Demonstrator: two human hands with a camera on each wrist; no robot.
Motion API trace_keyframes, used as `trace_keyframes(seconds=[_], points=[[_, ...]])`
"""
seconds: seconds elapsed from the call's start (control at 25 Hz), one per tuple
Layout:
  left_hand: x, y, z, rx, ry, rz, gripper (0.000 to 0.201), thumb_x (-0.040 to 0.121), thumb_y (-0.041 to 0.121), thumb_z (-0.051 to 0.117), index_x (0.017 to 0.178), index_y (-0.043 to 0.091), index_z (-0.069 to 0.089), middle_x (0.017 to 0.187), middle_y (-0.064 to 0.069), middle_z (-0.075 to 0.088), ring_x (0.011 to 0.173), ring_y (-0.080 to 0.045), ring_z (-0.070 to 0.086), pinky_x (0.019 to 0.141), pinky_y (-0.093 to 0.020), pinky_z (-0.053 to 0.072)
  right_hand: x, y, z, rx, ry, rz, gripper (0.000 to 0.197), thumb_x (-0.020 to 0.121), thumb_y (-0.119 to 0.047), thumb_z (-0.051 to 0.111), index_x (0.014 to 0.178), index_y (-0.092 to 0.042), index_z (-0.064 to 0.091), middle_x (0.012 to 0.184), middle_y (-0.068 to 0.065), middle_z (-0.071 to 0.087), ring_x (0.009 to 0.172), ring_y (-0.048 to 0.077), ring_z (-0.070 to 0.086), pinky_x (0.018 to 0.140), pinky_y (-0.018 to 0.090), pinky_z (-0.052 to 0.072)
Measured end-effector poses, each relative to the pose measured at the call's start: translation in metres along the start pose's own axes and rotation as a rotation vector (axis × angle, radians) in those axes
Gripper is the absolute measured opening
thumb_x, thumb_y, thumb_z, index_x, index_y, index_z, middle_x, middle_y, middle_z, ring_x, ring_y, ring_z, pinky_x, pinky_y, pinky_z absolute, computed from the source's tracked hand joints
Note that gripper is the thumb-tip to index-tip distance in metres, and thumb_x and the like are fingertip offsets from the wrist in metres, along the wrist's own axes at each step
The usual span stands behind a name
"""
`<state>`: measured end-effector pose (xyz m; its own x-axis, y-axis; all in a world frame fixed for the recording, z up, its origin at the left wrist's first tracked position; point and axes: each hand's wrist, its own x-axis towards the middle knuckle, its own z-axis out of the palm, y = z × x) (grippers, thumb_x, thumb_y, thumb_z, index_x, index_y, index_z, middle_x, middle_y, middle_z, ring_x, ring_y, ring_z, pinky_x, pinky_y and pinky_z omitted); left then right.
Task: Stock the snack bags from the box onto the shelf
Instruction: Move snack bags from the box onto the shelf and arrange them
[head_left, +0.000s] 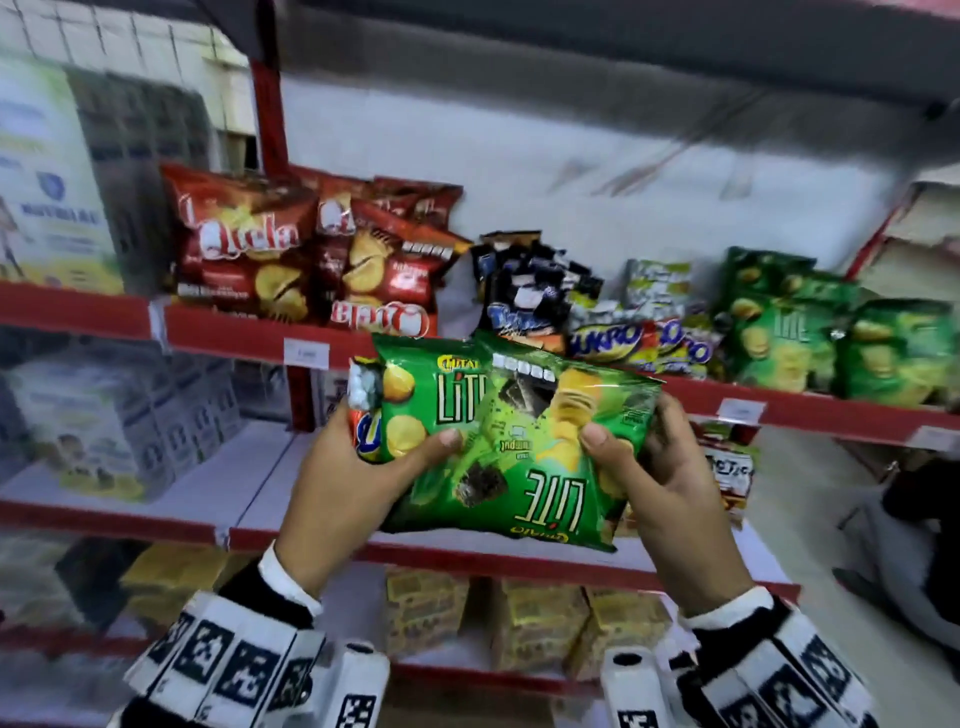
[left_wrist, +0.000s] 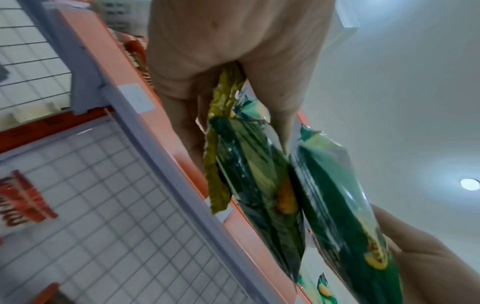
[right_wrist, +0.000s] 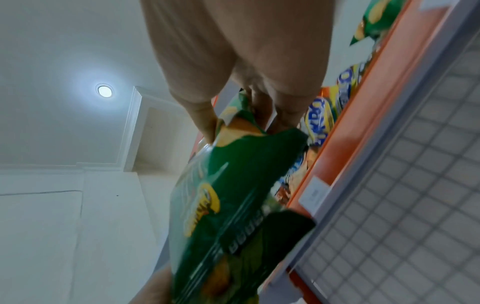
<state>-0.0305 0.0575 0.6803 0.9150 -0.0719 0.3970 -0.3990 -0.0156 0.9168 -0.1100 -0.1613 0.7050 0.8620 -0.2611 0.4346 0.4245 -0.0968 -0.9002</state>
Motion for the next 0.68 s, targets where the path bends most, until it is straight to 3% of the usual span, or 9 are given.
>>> trace_keyframes(seconds=[0.08,0.2,0.28,0.4,0.52,0.6,0.68], points=[[0.009,0.009,0.007,-0.002,-0.004,0.027,0.06,0.058,0.051,0.077,0.104,0.017,0.061,0.087,0.008,0.073,0.081,-0.006,0.069,0.074,-0.028,0.054,0.001,-0.011,-0.023,-0.025,0.087,-0.069,0.04,0.079,-0.026,0.065,0.117,-0.028,0.054,0.107,-0.013,0.07,0.101,0.004,0.065,0.076,0.018,0.054],[0.015,0.02,0.024,-0.032,-0.008,0.046,0.044,0.063,0.043,0.077,0.092,0.016,0.057,0.067,0.02,0.068,0.061,0.007,0.063,0.054,-0.006,0.045,0.011,-0.031,-0.072,-0.024,0.286,-0.132,0.036,0.078,-0.022,0.065,0.113,-0.026,0.055,0.102,-0.013,0.071,0.095,0.003,0.066,0.071,0.016,0.054],[0.02,0.029,0.043,-0.049,-0.041,0.065,0.04,0.064,0.039,0.077,0.095,0.021,0.059,0.075,0.026,0.07,0.066,0.01,0.064,0.053,-0.001,0.043,0.027,-0.052,-0.114,-0.085,0.386,-0.197,0.031,0.081,-0.017,0.066,0.108,-0.025,0.054,0.094,-0.014,0.072,0.086,0.0,0.067,0.067,0.016,0.054],[0.03,0.042,0.079,-0.069,-0.077,0.092,0.046,0.059,0.045,0.077,0.099,0.029,0.06,0.087,0.023,0.072,0.076,0.005,0.068,0.059,-0.007,0.048,0.063,-0.071,-0.181,-0.199,0.5,-0.262,0.025,0.085,-0.011,0.066,0.097,-0.028,0.052,0.08,-0.014,0.068,0.067,-0.005,0.063,0.051,0.015,0.052],[0.046,0.051,0.125,-0.117,-0.05,0.1,0.051,0.055,0.048,0.078,0.099,0.028,0.061,0.09,0.014,0.074,0.082,-0.004,0.071,0.071,-0.026,0.055,0.098,-0.067,-0.235,-0.288,0.526,-0.25,0.032,0.086,-0.012,0.066,0.111,-0.024,0.052,0.095,-0.014,0.065,0.082,0.002,0.063,0.058,0.014,0.052],[0.055,0.055,0.164,-0.141,-0.07,0.098,0.058,0.054,0.048,0.079,0.103,0.024,0.06,0.093,0.007,0.075,0.087,-0.011,0.071,0.081,-0.038,0.055,0.115,-0.053,-0.267,-0.349,0.506,-0.172,0.047,0.087,-0.012,0.064,0.128,-0.012,0.042,0.114,0.001,0.063,0.097,0.016,0.062,0.075,0.029,0.057],[0.06,0.059,0.201,-0.15,-0.088,0.1,0.061,0.052,0.05,0.079,0.104,0.023,0.061,0.094,0.007,0.075,0.089,-0.011,0.071,0.083,-0.037,0.056,0.131,-0.039,-0.295,-0.415,0.456,-0.098,0.043,0.088,-0.012,0.063,0.125,-0.009,0.041,0.12,0.013,0.06,0.106,0.028,0.06,0.087,0.051,0.052]])
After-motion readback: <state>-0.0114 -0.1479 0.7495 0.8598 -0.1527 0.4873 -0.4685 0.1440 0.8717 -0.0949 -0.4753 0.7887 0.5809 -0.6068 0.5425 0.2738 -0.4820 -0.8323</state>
